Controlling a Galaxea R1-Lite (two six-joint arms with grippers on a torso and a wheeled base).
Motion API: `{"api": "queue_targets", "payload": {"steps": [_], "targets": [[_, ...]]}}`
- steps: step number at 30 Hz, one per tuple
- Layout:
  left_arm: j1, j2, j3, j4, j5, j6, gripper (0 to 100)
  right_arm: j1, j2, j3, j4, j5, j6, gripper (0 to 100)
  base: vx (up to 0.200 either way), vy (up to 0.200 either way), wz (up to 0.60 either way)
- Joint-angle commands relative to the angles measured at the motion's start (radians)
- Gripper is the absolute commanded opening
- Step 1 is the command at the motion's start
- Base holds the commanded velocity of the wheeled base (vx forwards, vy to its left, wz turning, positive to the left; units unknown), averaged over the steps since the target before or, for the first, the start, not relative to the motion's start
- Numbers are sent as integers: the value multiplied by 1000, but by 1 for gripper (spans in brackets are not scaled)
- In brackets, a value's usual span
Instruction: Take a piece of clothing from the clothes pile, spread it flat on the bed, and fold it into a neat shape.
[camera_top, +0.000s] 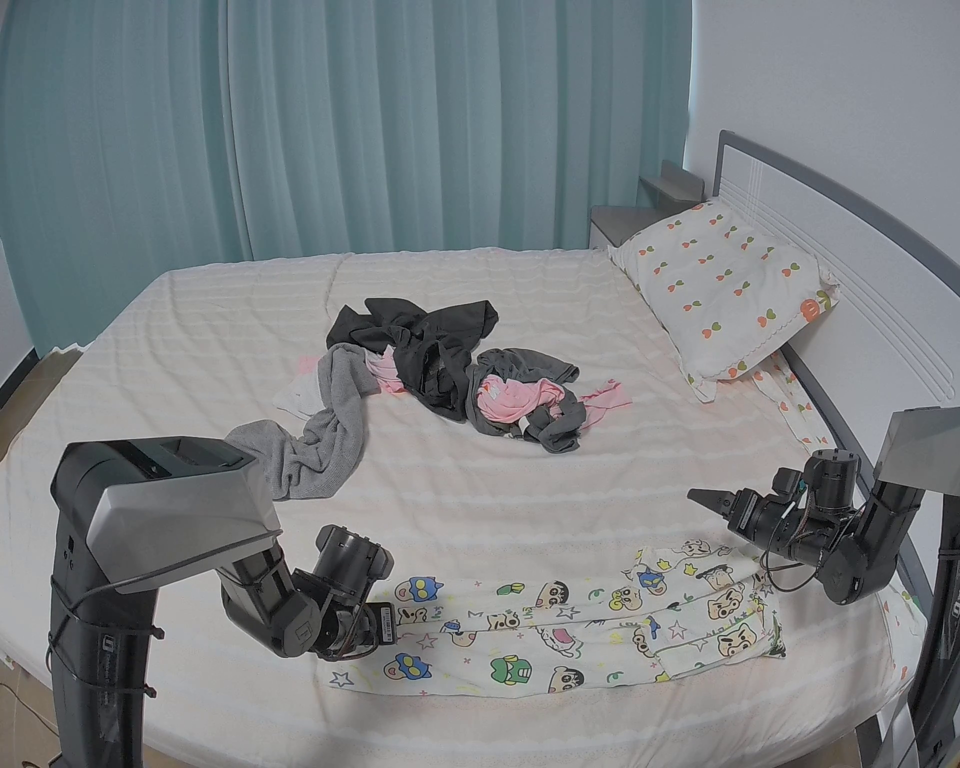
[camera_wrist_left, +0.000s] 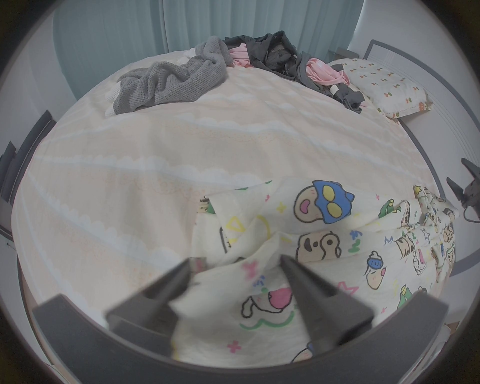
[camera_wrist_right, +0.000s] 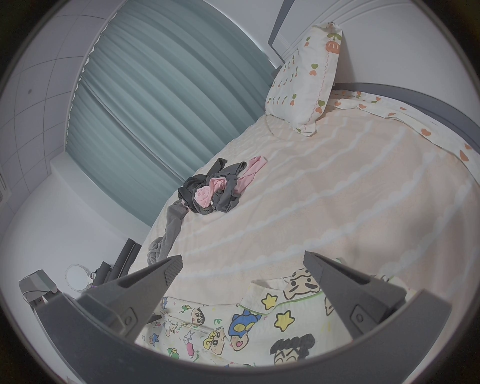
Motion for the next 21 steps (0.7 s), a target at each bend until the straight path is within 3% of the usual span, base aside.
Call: {"api": "queue_targets", "payload": {"steps": [1,12,21], "targets": [[-3,7,1,-4,0,-1,0,-1,0,0,0,1,0,100,0,0,0],[8,-44,33,-2,-5,-16,0,-5,-6,-1,-2,4,3,100,0,0,0],[120,-196,111,4,-42,-7,0,-6,-4,2,-62,5,17,100,0,0,0]]}}
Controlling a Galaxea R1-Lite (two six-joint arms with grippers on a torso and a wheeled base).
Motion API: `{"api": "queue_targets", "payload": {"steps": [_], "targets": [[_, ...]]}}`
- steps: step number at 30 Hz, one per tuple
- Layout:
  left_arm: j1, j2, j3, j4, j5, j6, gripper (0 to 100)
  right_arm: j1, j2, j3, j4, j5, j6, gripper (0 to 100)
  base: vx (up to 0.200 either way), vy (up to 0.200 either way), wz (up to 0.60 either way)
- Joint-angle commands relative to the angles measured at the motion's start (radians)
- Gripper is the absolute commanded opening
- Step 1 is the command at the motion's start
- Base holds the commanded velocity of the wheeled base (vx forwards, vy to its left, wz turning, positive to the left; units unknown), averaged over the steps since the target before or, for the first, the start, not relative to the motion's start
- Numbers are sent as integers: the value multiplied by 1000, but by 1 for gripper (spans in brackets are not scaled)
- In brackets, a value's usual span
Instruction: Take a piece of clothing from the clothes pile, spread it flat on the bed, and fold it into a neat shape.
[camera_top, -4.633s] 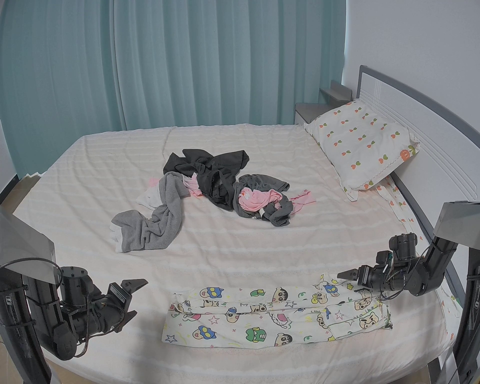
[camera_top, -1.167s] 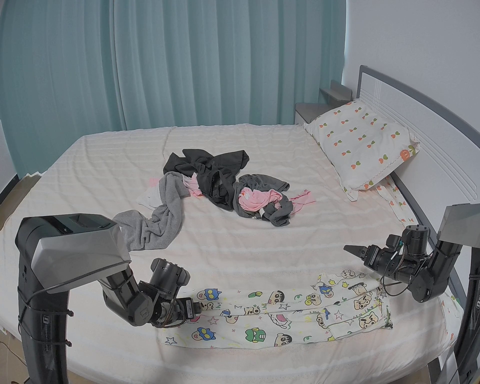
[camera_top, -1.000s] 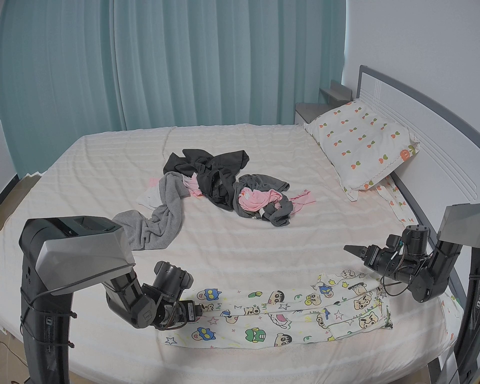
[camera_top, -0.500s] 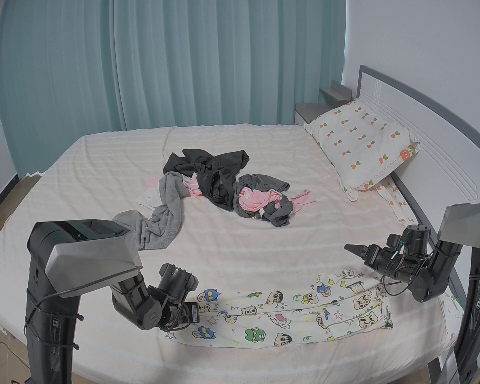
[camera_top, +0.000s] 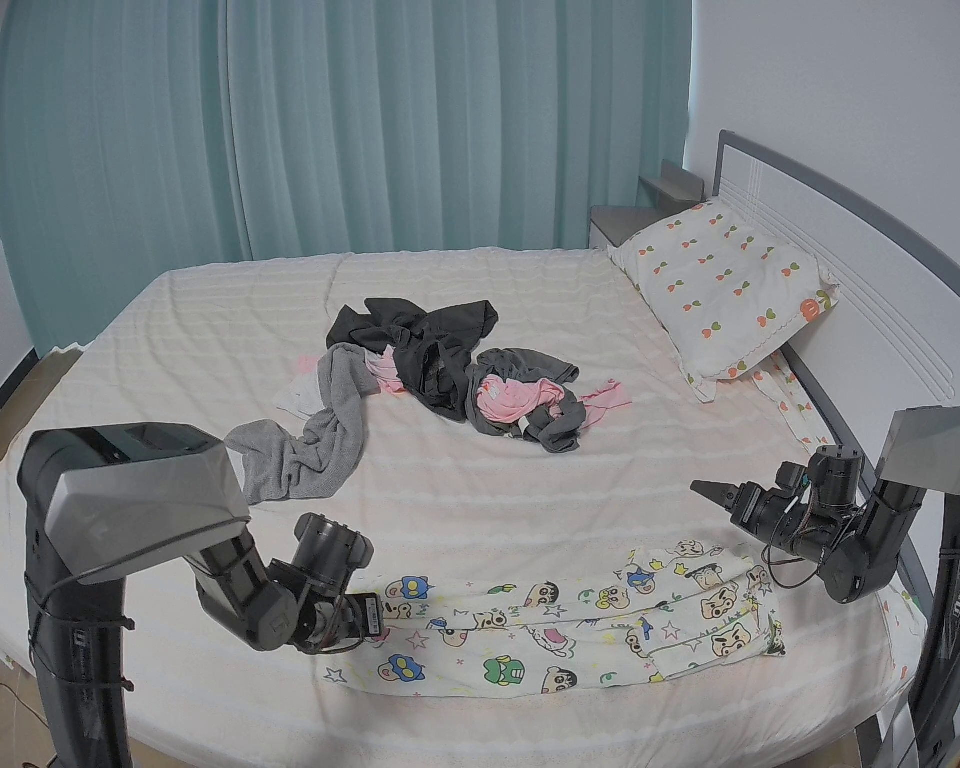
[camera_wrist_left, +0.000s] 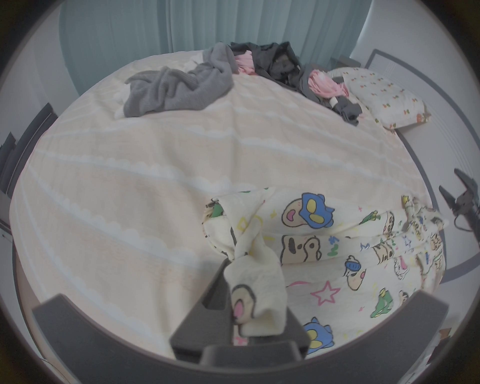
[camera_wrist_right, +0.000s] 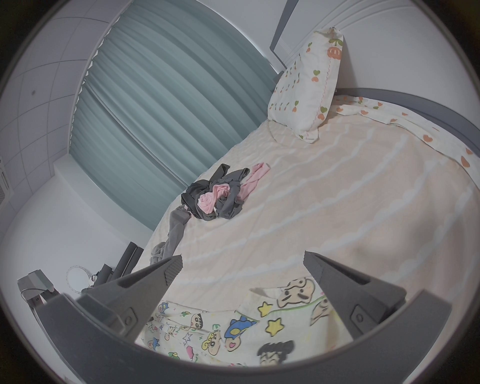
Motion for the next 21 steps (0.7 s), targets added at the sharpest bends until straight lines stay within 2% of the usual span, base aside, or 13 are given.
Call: {"api": "queue_targets", "payload": {"steps": [1,11,15,19,21], "targets": [[65,-90,43,2,-9,5,0,0,0,2,-13,2,4,100,0,0,0],[229,-205,104,4,-91,21,0,-8,3,-1,-18,4,5,100,0,0,0],[339,-244,135,4,-127,88,0,-8,4,-1,-18,4,5,100,0,0,0],[421,-282,141,14,-170,110,0,-8,4,-1,-18,4,4,100,0,0,0],[505,-325,132,70,-213,133,0,-8,6,-3,-18,4,5,100,0,0,0]]}}
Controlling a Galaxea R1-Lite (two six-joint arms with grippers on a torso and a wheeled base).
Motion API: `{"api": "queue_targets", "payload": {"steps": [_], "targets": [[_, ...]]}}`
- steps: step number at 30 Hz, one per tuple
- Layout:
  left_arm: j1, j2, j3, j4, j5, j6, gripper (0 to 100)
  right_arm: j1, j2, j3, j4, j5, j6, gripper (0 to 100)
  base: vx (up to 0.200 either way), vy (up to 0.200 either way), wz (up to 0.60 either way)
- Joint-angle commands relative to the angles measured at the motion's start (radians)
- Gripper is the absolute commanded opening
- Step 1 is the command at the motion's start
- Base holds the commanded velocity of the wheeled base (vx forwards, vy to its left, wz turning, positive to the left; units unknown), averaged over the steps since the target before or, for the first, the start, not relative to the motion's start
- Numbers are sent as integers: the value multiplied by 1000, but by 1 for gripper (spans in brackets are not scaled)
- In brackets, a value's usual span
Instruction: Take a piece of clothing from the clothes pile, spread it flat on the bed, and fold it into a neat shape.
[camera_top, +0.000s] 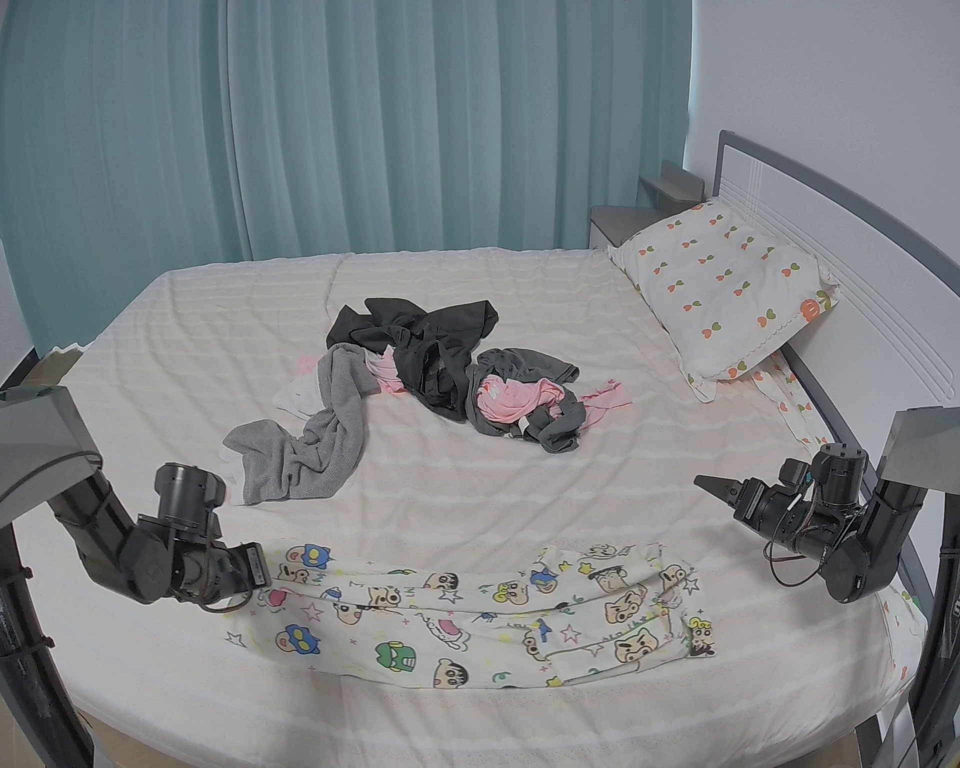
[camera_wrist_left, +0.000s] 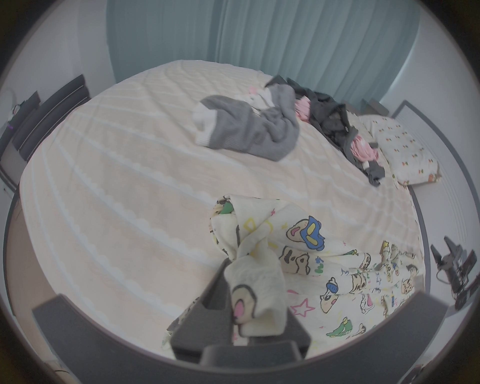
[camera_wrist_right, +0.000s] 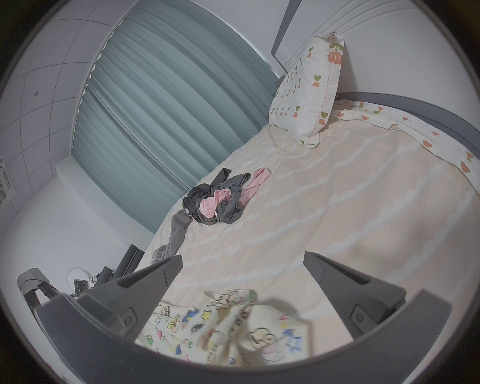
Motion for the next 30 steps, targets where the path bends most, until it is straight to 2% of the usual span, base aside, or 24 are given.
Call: {"api": "queue_targets", "payload": {"steps": [1,2,4,9,14,18,21,23,26,29,30], "targets": [[138,-96,3,52,-60,36,0,0,3,-2,0,1,0,100,0,0,0],[199,-129,-3,89,-100,64,0,0,5,-2,0,1,0,100,0,0,0],[268,-159,-9,114,-141,91,0,0,5,-2,0,1,0,100,0,0,0],[407,-191,-60,170,-183,107,0,0,5,-2,0,1,0,100,0,0,0],[508,-224,-118,266,-230,131,0,-3,14,-6,0,1,0,100,0,0,0],[554,-262,-164,322,-242,134,0,-3,16,-6,0,1,0,100,0,0,0],[549,-299,-179,359,-236,131,0,-1,16,-5,0,1,0,100,0,0,0],[511,-342,-167,382,-230,128,0,-3,16,-3,0,1,0,100,0,0,0],[411,-392,-159,434,-212,108,0,-3,16,-5,0,1,-1,100,0,0,0],[290,-408,-159,454,-150,58,0,-1,16,-3,0,1,-1,100,0,0,0],[215,-409,-162,451,-103,12,0,-1,16,-3,0,1,-1,100,0,0,0]]}}
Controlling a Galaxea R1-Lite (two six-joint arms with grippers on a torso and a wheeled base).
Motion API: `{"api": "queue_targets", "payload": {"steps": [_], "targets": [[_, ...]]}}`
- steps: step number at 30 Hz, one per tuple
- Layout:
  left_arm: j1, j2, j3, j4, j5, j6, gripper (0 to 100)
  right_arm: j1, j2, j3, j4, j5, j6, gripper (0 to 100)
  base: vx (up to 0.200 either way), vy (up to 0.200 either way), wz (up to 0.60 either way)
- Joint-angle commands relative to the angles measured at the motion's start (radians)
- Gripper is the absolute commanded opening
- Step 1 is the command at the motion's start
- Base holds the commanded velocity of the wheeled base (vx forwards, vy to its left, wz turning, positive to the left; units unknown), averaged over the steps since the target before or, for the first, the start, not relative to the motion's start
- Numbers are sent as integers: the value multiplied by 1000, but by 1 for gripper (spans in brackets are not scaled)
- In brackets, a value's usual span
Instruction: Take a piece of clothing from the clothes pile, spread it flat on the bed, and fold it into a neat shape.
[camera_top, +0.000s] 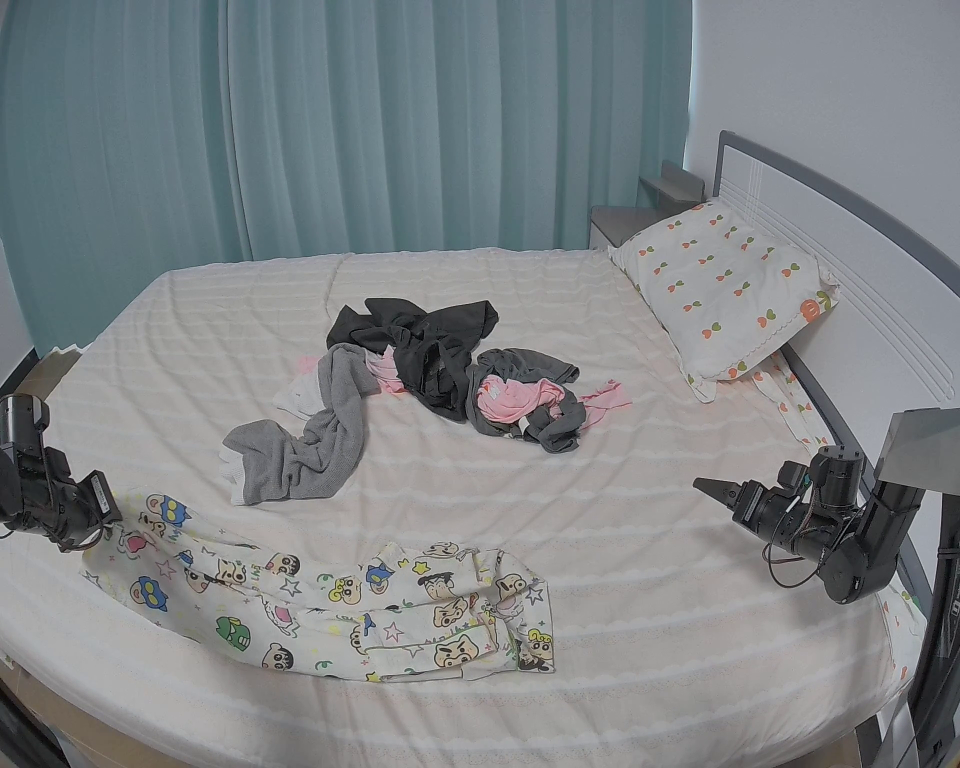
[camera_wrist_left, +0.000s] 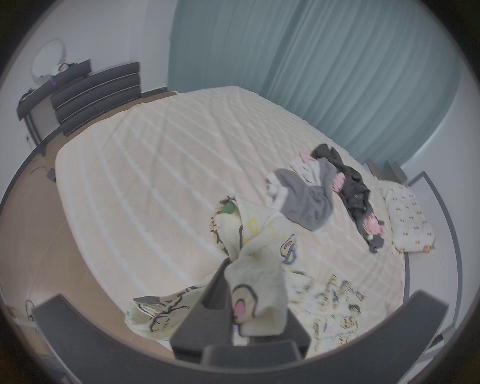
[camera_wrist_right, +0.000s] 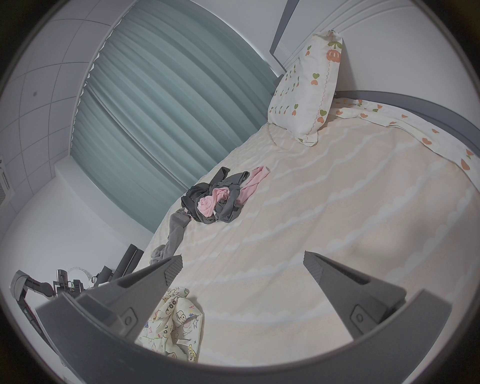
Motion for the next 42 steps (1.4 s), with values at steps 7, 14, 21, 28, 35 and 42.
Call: {"api": "queue_targets", "payload": {"steps": [7,14,21,28,35,42], "targets": [[-554,-4,-57,21,254,-253,0,0,5,-3,-1,1,0,100,0,0,0],[-846,254,-272,22,452,-455,0,0,3,-3,-1,1,0,100,0,0,0],[-950,447,-405,19,481,-526,0,0,5,-4,-1,1,-2,100,0,0,0],[-982,510,-453,-18,472,-576,0,0,6,-4,-1,-1,-3,100,0,0,0],[-996,527,-431,-130,426,-590,0,2,11,-4,-1,-1,-3,100,0,0,0],[-997,523,-394,-137,360,-592,100,2,12,-4,-1,-1,-6,100,0,0,0]]}}
